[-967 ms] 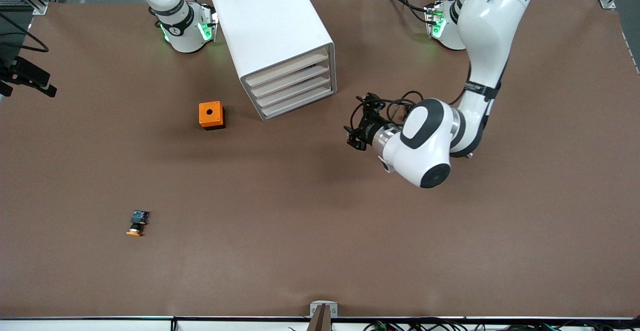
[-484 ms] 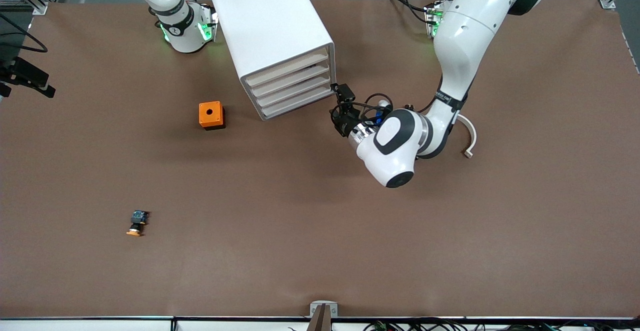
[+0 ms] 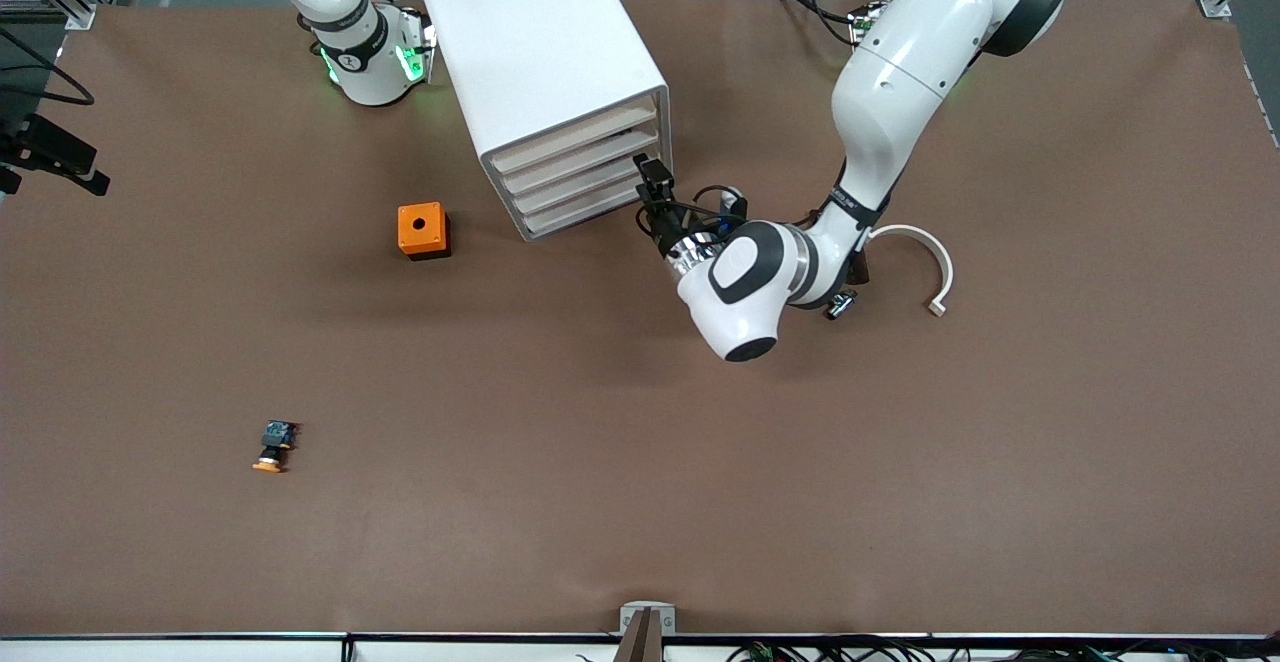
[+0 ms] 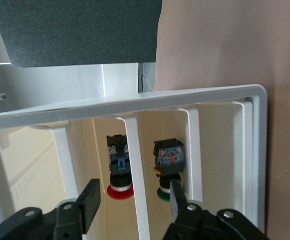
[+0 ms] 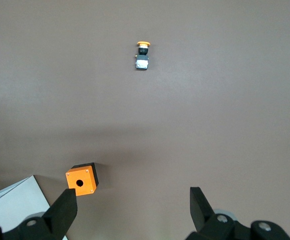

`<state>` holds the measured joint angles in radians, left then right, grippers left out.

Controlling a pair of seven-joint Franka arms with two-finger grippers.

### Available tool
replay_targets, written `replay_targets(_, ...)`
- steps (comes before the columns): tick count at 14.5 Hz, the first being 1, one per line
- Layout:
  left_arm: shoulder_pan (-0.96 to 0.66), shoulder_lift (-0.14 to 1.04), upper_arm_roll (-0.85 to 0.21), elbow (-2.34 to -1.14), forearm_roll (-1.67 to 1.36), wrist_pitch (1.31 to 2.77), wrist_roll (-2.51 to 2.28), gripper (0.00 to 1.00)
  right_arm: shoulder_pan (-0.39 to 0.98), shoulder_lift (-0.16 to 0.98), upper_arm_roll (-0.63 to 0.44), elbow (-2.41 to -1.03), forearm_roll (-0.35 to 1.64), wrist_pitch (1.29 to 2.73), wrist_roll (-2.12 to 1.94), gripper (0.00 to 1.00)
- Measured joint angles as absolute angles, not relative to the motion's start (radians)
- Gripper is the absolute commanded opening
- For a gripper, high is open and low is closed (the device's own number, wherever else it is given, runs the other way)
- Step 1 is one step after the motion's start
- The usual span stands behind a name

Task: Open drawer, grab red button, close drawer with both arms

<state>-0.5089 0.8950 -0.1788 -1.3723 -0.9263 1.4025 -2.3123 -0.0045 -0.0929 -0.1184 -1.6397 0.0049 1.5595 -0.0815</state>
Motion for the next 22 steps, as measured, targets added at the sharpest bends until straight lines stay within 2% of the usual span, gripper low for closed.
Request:
replay_targets(6,-0.546,0.906,-0.178,-1.385,-0.926,1.329,-2.325,0.5,-0.005,-0.082,-0.118,-1.64,0.004,1.56,-0.082,1.0)
replay_targets(12,-0.551,0.911,-0.176,-1.408,-0.926,1.308,-2.325,0.5,-0.007,-0.064,-0.126,-1.64,0.003,1.589,-0.082,1.0)
replay_targets(16,-0.571,0.915,-0.177,-1.41,-0.926,1.308,-2.325,0.47,-0.007,0.017,-0.125,-1.64,-0.004,1.625,-0.082,1.0)
replay_targets(18,-0.581,0.92,-0.177,-1.41,-0.926,1.308,-2.325,0.4,-0.007,0.065,-0.127,-1.638,-0.006,1.634,-0.082,1.0)
replay_targets(22,-0.589,0.936,-0.177,-1.411,-0.926,1.308,-2.325,0.18,-0.014,0.121,-0.129,-1.622,-0.018,1.64,-0.081,1.0)
